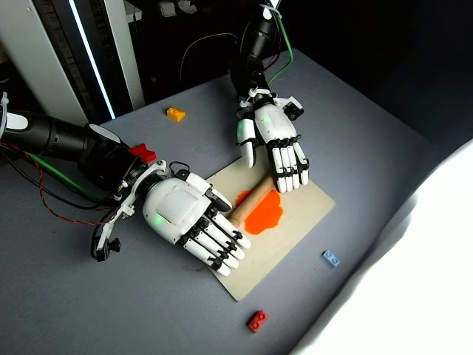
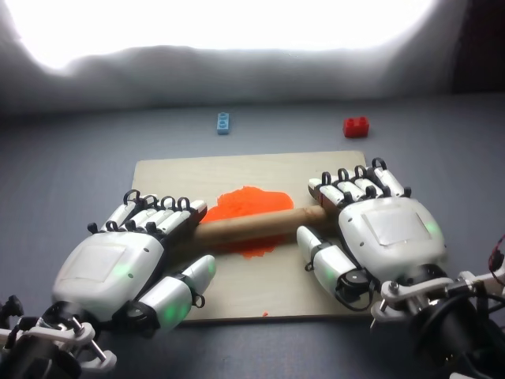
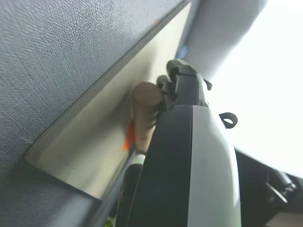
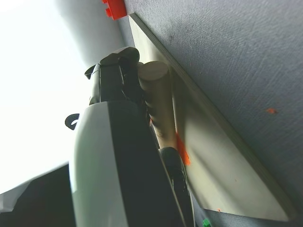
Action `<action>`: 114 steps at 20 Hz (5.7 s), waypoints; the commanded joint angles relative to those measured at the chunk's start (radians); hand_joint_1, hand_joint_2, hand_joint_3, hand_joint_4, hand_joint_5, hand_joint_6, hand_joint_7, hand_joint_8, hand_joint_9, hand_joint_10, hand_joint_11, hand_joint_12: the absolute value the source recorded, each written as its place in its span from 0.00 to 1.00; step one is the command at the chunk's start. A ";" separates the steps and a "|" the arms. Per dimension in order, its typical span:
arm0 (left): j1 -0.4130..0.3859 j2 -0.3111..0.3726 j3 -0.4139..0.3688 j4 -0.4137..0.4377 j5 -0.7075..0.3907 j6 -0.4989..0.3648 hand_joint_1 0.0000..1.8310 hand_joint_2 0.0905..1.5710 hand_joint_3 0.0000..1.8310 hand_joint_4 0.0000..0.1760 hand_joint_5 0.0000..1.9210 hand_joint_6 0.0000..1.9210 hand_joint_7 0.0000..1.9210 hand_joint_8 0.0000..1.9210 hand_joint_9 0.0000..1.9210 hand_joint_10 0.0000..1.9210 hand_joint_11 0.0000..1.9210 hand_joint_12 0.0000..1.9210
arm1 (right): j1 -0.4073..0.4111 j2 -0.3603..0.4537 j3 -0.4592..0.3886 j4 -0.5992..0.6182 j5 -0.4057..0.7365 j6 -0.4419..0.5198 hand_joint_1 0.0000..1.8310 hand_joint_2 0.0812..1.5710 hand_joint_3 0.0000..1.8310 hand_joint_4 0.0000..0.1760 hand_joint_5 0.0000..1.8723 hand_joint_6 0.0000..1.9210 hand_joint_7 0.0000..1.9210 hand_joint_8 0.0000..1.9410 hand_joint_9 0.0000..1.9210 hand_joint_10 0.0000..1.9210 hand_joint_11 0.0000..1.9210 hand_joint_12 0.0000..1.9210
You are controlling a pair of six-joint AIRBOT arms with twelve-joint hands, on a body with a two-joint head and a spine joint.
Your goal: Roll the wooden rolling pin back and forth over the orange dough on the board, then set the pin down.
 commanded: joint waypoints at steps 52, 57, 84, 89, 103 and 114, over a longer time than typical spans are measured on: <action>0.059 0.077 -0.096 0.090 -0.033 -0.062 0.00 0.97 0.00 0.00 0.15 0.00 0.18 0.00 0.16 0.00 0.00 0.23 | -0.068 0.057 -0.144 -0.073 -0.136 -0.062 0.00 0.98 0.00 0.00 0.22 0.00 0.22 0.00 0.19 0.00 0.00 0.35; 0.059 0.077 -0.093 0.090 -0.045 -0.062 0.00 0.97 0.00 0.00 0.15 0.00 0.18 0.00 0.16 0.00 0.00 0.25 | -0.068 0.057 -0.146 -0.073 -0.137 -0.063 0.00 0.99 0.00 0.00 0.21 0.00 0.21 0.00 0.18 0.00 0.00 0.34; -0.103 0.278 -0.128 0.304 0.139 -0.012 0.00 0.93 0.00 0.00 0.05 0.00 0.07 0.00 0.06 0.00 0.00 0.10 | 0.024 0.217 -0.275 -0.074 -0.115 -0.064 0.00 0.93 0.00 0.00 0.12 0.00 0.11 0.00 0.08 0.00 0.00 0.18; -0.225 0.386 -0.204 0.331 0.348 0.039 0.00 0.88 0.00 0.00 0.06 0.01 0.08 0.00 0.06 0.00 0.00 0.10 | 0.059 0.337 -0.314 -0.098 -0.014 -0.063 0.00 0.86 0.00 0.00 0.13 0.00 0.13 0.00 0.09 0.00 0.00 0.20; -0.507 0.543 -0.358 0.383 0.716 0.070 0.00 1.00 0.00 0.00 0.26 0.74 0.30 0.81 0.24 0.90 0.11 1.00 | 0.211 0.582 -0.332 -0.266 0.263 0.123 0.00 0.91 0.00 0.00 0.31 0.57 0.37 0.53 0.31 0.71 0.18 0.90; -0.547 0.543 -0.371 0.382 0.724 0.050 0.05 0.99 0.00 0.00 0.35 0.85 0.39 0.93 0.34 1.00 0.23 1.00 | 0.267 0.599 -0.311 -0.266 0.325 0.157 0.09 0.98 0.00 0.00 0.41 0.82 0.46 0.83 0.41 0.91 0.38 1.00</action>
